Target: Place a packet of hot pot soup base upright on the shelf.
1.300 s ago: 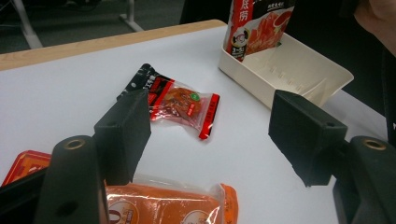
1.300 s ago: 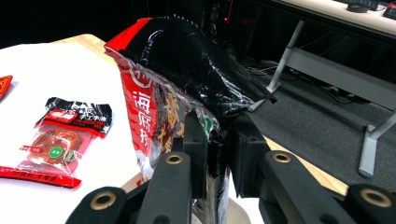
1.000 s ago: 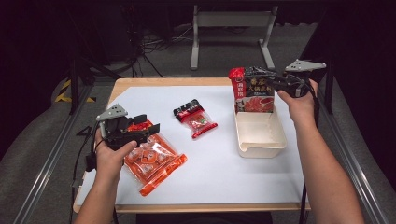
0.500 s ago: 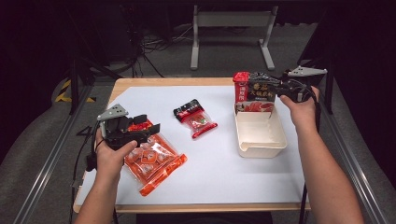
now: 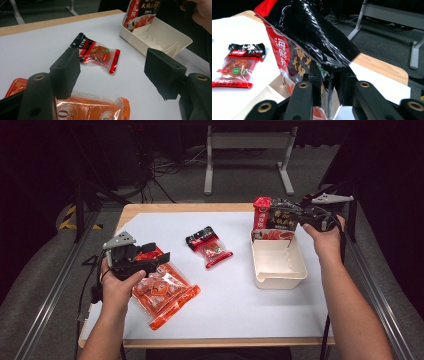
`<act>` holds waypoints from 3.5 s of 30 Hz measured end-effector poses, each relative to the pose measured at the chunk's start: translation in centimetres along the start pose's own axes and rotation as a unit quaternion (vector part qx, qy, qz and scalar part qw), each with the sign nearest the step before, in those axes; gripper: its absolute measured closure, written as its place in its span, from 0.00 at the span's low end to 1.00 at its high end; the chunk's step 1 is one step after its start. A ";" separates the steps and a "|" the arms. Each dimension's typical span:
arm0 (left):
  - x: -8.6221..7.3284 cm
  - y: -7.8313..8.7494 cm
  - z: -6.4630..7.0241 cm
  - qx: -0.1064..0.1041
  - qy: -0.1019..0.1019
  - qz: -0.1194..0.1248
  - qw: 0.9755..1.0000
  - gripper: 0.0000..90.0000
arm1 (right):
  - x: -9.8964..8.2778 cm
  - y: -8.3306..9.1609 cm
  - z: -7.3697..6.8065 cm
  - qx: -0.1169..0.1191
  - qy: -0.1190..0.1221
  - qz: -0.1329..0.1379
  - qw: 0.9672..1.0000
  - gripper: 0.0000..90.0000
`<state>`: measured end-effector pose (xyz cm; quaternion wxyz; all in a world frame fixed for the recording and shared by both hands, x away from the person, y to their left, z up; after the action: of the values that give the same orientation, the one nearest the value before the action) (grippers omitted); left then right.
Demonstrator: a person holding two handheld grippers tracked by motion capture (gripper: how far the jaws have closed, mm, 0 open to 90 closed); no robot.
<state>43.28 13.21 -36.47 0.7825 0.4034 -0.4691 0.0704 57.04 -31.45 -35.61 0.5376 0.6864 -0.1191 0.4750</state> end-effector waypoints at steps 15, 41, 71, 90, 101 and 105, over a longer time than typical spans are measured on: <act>-0.3 0.2 -1.0 0.012 -0.021 0.006 1.000 0.35 | -0.9 2.7 -0.6 -0.032 -0.006 0.015 0.999 0.50; -1.8 1.6 -1.5 0.039 -0.040 -0.008 0.998 0.34 | -3.0 8.2 -8.4 0.100 0.017 0.050 0.994 0.53; -4.2 3.3 -8.4 0.135 0.006 -0.003 0.991 0.31 | -3.3 6.7 -13.9 0.135 0.078 0.050 0.986 0.48; -7.7 2.3 -13.6 0.168 0.077 -0.005 0.983 0.33 | -3.4 5.6 -14.5 0.144 0.090 0.048 0.984 0.46; -10.1 1.5 -15.6 0.181 0.118 -0.044 0.975 0.32 | -3.5 5.2 -14.9 0.147 0.096 0.045 0.983 0.46; -10.9 1.0 -16.1 0.177 0.134 -0.057 0.973 0.31 | -3.7 5.0 -14.9 0.149 0.094 0.042 0.983 0.46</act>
<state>47.68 28.05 -48.27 0.7573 0.5482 -0.3162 0.1615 43.90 -22.02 -35.81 0.4179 0.7051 -0.0251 0.5724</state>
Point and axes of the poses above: each handheld gripper's, and its own axes: y roughly backward along the jaws, x roughly out of its top, z roughly to its right, the point moved 9 cm from there along -y, roughly forward along the jaws, and after that the axes turned 9 degrees about -z, right-handed, at the moved point
